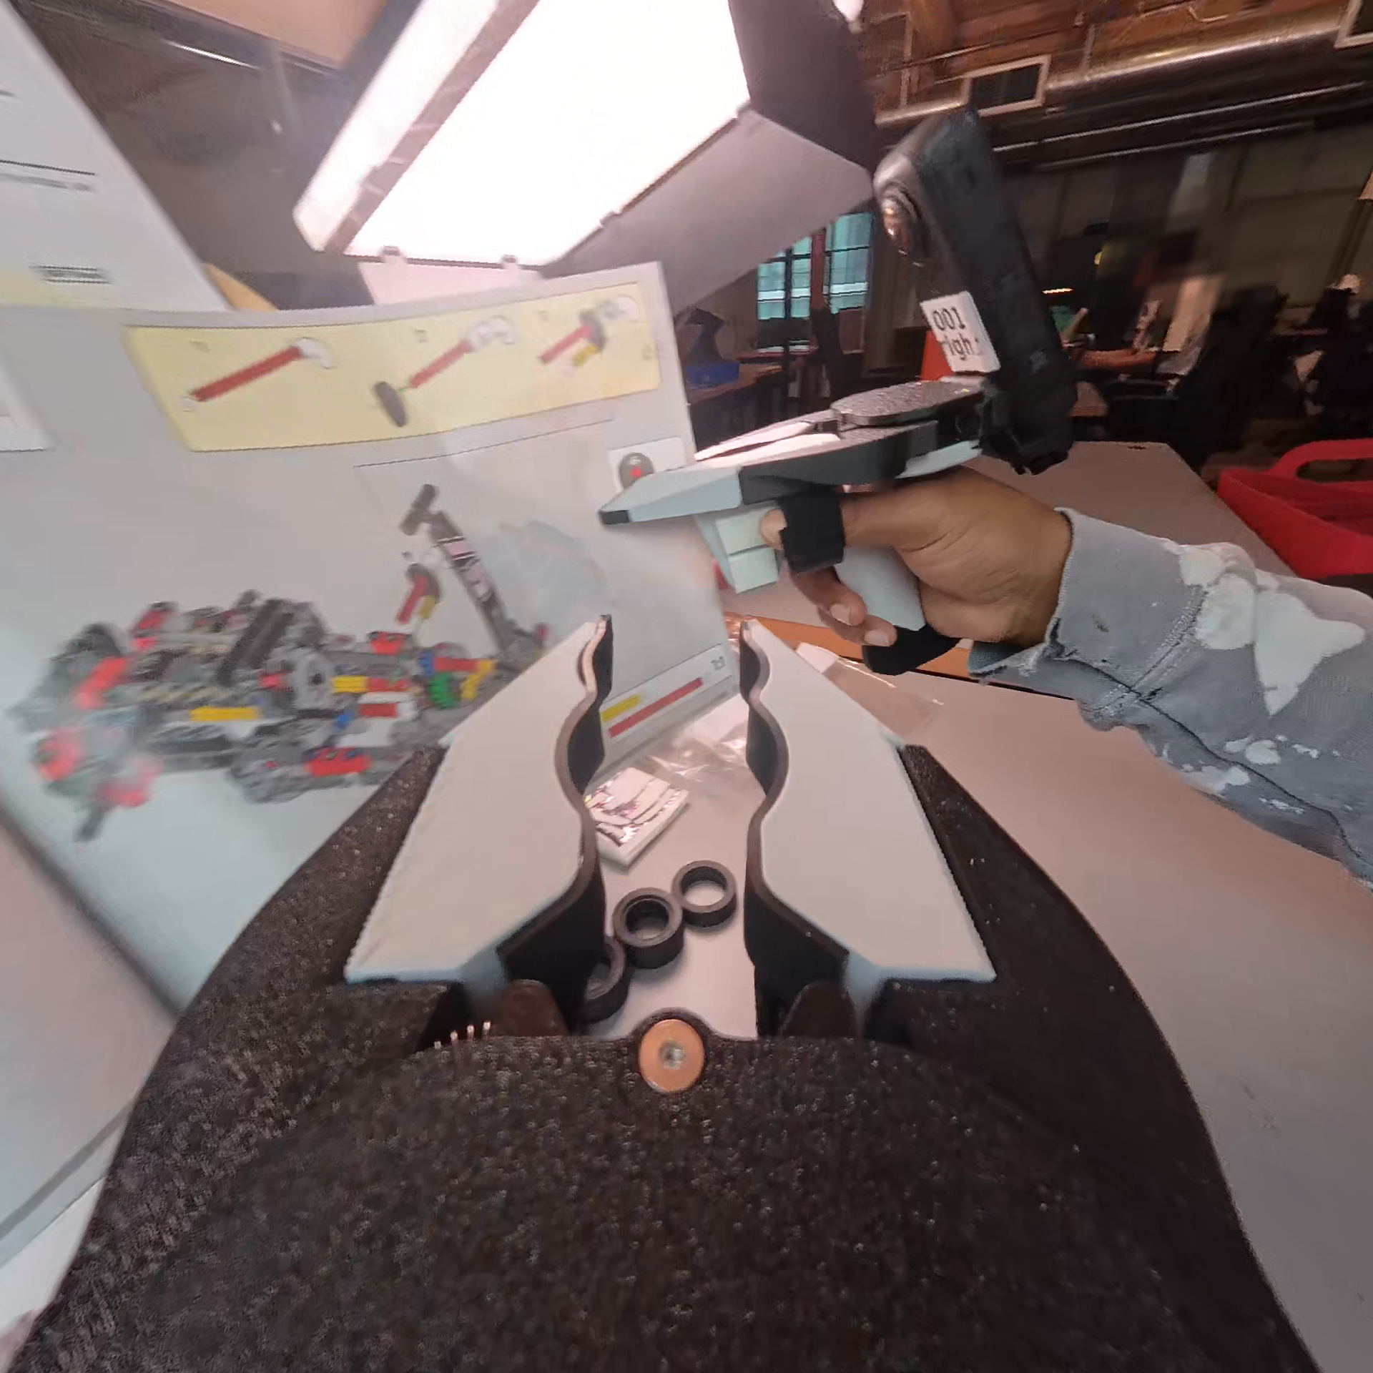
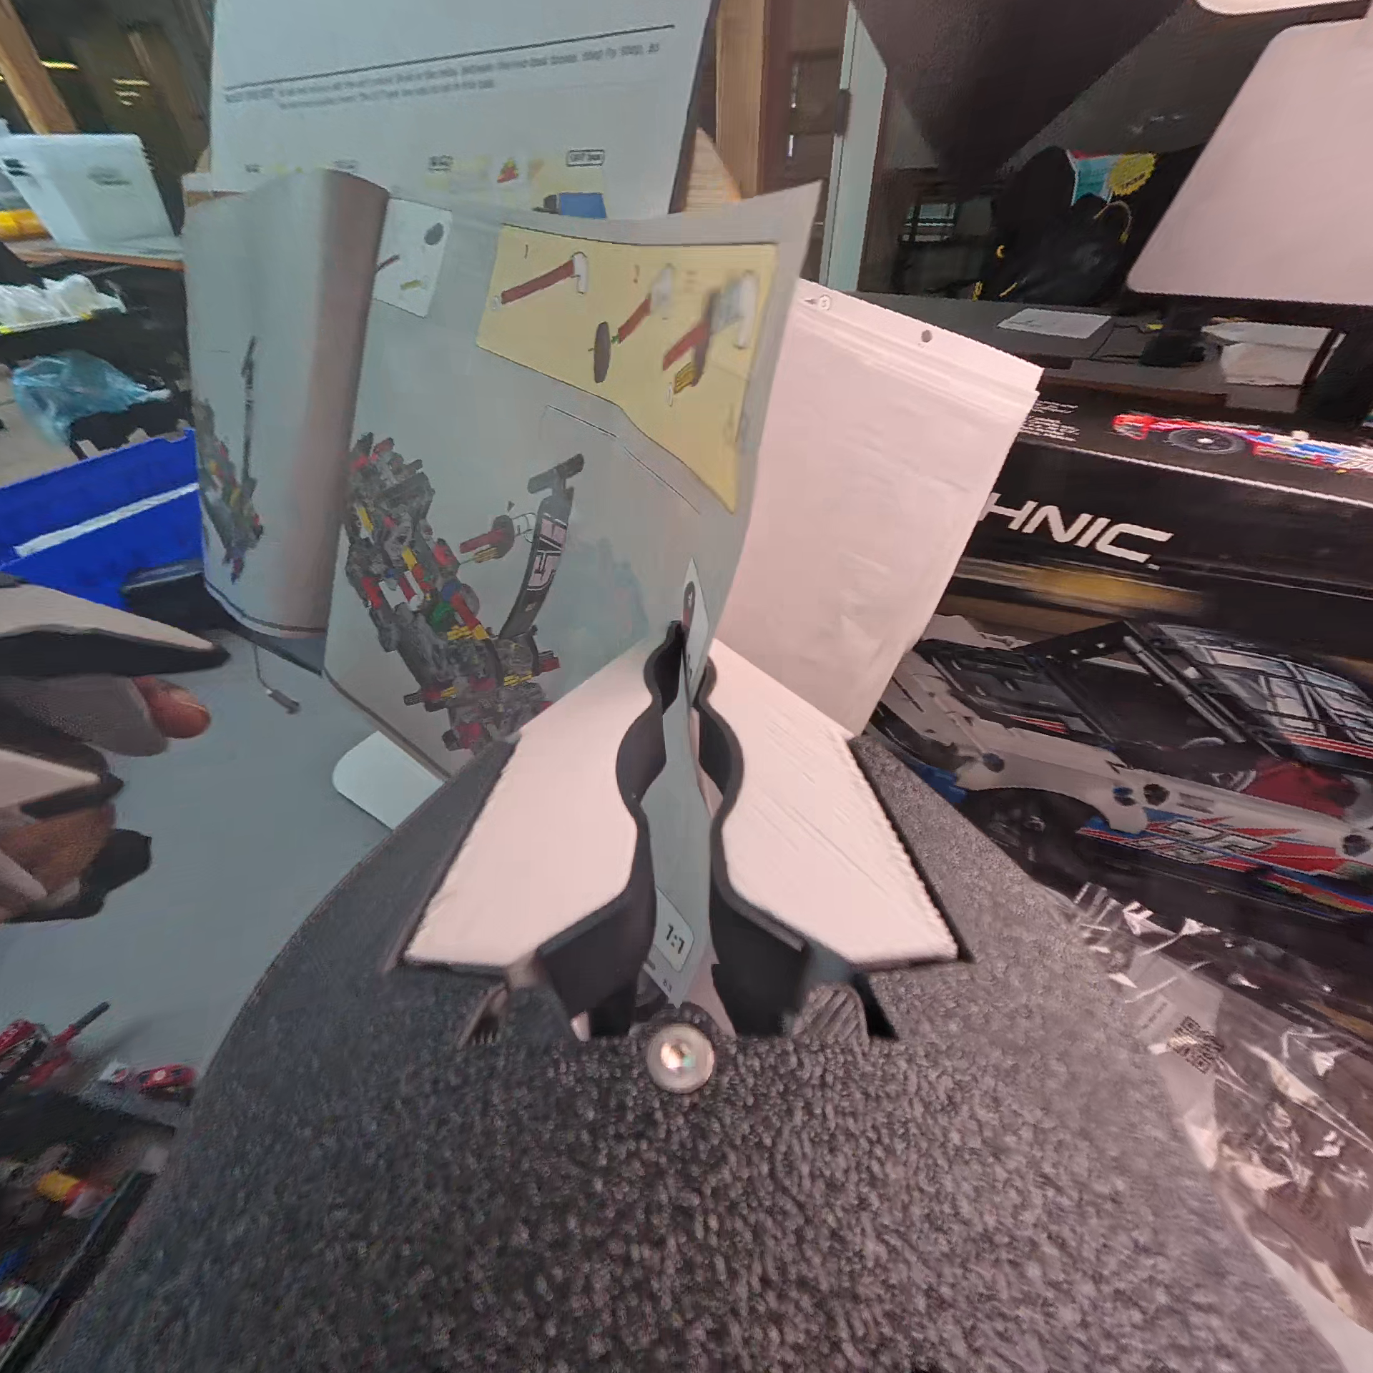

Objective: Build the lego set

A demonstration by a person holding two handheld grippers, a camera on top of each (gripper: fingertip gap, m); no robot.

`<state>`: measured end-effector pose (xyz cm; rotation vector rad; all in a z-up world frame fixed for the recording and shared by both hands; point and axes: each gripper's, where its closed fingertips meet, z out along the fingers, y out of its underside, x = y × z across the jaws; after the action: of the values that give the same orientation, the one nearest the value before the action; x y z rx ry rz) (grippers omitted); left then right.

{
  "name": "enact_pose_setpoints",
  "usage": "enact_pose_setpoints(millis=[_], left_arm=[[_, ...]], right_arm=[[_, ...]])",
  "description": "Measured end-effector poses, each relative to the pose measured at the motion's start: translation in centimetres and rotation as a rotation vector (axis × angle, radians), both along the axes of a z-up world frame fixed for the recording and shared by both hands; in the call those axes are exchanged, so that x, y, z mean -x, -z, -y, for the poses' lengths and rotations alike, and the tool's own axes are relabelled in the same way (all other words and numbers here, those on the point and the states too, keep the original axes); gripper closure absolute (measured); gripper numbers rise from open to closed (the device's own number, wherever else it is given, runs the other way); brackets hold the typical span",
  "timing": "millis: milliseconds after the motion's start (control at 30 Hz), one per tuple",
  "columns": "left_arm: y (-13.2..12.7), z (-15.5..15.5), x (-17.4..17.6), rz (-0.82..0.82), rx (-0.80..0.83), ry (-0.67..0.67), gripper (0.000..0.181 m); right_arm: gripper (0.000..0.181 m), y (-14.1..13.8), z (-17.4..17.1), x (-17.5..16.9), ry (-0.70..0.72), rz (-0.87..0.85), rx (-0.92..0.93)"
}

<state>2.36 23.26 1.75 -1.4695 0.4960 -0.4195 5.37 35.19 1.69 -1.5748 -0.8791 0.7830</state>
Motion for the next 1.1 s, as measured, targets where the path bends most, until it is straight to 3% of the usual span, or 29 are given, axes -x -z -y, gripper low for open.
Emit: enact_pose_setpoints(millis=[33, 167, 267, 433, 533, 700, 867, 1100], left_arm=[[-0.1, -0.2, 1.9, 0.007, 0.007, -0.054, 0.155], [1.0, -1.9, 9.7, 0.022, 0.103, -0.264, 0.157], [2.4, -2.9, 12.4, -0.078, 0.164, -0.332, 0.166], [3.7, -4.3, 13.9, -0.301, 0.173, -0.465, 0.179], [3.9, -4.7, 14.0, -0.422, 0.15, -0.527, 0.178], [4.1, -5.1, 13.7, -0.612, 0.097, -0.582, 0.178], [4.2, -5.3, 13.7, -0.701, 0.082, -0.586, 0.179], [4.5, -5.5, 13.5, -0.785, 0.05, -0.589, 0.18]], right_arm=[[0.181, 0.2, -0.9, 0.0, 0.013, 0.015, -0.015], [0.176, 1.1, -3.3, 0.7, 0.018, 0.062, -0.035], [0.172, 1.8, -4.8, 1.2, 0.043, 0.077, -0.045], [0.166, 2.3, -6.6, 1.4, 0.105, 0.105, -0.093], [0.163, 2.3, -7.5, 1.4, 0.133, 0.104, -0.106], [0.178, 1.5, -7.9, 1.9, 0.136, 0.125, -0.172], [0.179, 0.0, -8.4, 2.5, 0.152, 0.123, -0.227], [0.171, 3.2, -9.0, 2.2, 0.202, 0.1, -0.079]])
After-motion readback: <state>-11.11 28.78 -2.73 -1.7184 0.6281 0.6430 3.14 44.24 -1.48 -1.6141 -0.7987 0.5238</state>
